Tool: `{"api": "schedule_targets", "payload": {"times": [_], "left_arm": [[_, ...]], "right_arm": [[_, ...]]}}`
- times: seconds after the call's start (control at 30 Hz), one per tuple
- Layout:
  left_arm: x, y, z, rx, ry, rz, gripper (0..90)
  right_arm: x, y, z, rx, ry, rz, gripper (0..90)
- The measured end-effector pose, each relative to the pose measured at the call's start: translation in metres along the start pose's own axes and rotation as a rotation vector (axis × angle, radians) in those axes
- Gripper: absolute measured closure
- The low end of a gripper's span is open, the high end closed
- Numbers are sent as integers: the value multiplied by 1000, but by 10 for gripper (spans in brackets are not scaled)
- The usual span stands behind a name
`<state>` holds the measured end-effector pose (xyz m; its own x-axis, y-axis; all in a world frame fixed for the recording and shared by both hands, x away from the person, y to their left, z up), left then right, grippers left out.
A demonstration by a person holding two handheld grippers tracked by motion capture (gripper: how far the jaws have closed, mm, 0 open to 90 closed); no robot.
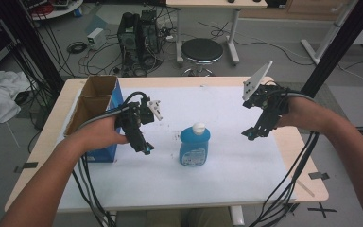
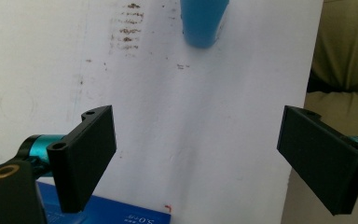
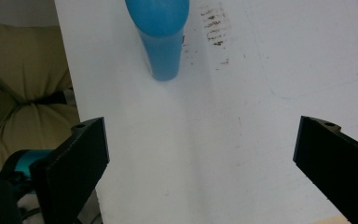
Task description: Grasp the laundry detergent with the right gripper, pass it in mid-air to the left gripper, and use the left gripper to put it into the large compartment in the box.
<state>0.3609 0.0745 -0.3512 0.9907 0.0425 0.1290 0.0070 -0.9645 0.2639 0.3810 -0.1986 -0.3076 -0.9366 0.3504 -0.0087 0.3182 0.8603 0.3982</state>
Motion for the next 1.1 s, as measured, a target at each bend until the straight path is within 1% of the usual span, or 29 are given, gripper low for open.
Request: {"api": "schedule_targets", "payload": {"times": [0.07, 0.17, 0.27, 0.4, 0.5, 0.53, 0.57, 0.6, 0.7, 0.73, 0.77, 0.8, 0.93, 0.97, 1.0, 1.03, 1.07, 1.1], "left_arm": [[0, -1, 0, 6, -1, 6, 117], [0, 0, 0, 0, -8, 9, 117], [0, 0, 1, -9, -7, 10, 117], [0, 0, 2, -9, -4, 13, 117], [-1, 2, 2, -12, -10, 19, 117], [-1, 2, 2, -10, -11, 21, 117], [-1, 2, 2, -15, -11, 21, 117], [-1, 3, 2, -22, -5, 23, 117], [-2, 3, 3, -22, -9, 26, 117], [-2, 2, 2, -19, -9, 28, 117], [-1, 2, 3, -22, -8, 28, 117], [-1, 2, 3, -23, -7, 27, 117], [-2, 1, 4, -25, -11, 23, 117], [-2, 1, 4, -28, -5, 23, 117], [-2, 1, 4, -30, -3, 22, 117], [-2, 1, 3, -34, -3, 21, 117], [-2, 2, 4, -49, 5, 12, 117], [-3, 4, 4, -59, 6, 4, 117]], "right_arm": [[0, -1, 1, 0, 2, 1, 23], [0, -2, 2, -5, 3, 2, 23], [1, -4, 4, -7, 6, -1, 23], [3, -6, 8, -12, 14, 2, 23], [4, -7, 9, -25, 23, -11, 23], [6, -8, 10, -24, 28, -3, 23], [5, -7, 11, -36, 30, -10, 23], [7, -8, 12, -39, 35, 4, 23], [10, -6, 17, -83, 58, -10, 23], [11, -6, 19, -90, 62, -8, 23], [11, -7, 22, -89, 69, -17, 23], [12, -6, 26, -108, 74, -22, 23], [15, -4, 40, -144, 98, -25, 23], [15, -4, 43, -148, 103, -20, 23], [16, -4, 47, -157, 108, -28, 23], [16, -3, 50, -164, 113, -25, 23], [17, -3, 53, -172, 119, -19, 23], [17, -3, 56, -181, 120, -26, 23]]}}
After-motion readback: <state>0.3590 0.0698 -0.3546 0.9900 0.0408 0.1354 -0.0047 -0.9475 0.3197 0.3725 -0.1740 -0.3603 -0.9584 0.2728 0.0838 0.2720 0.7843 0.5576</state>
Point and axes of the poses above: each handheld gripper's, and its own axes: z roughly forward along the jaws, y roughly out of its top, x roughly to its left, the point moved 10 cm from there along z, roughly forward along the jaws, and after that the axes turned 9 degrees about z, right-handed, at the moved point
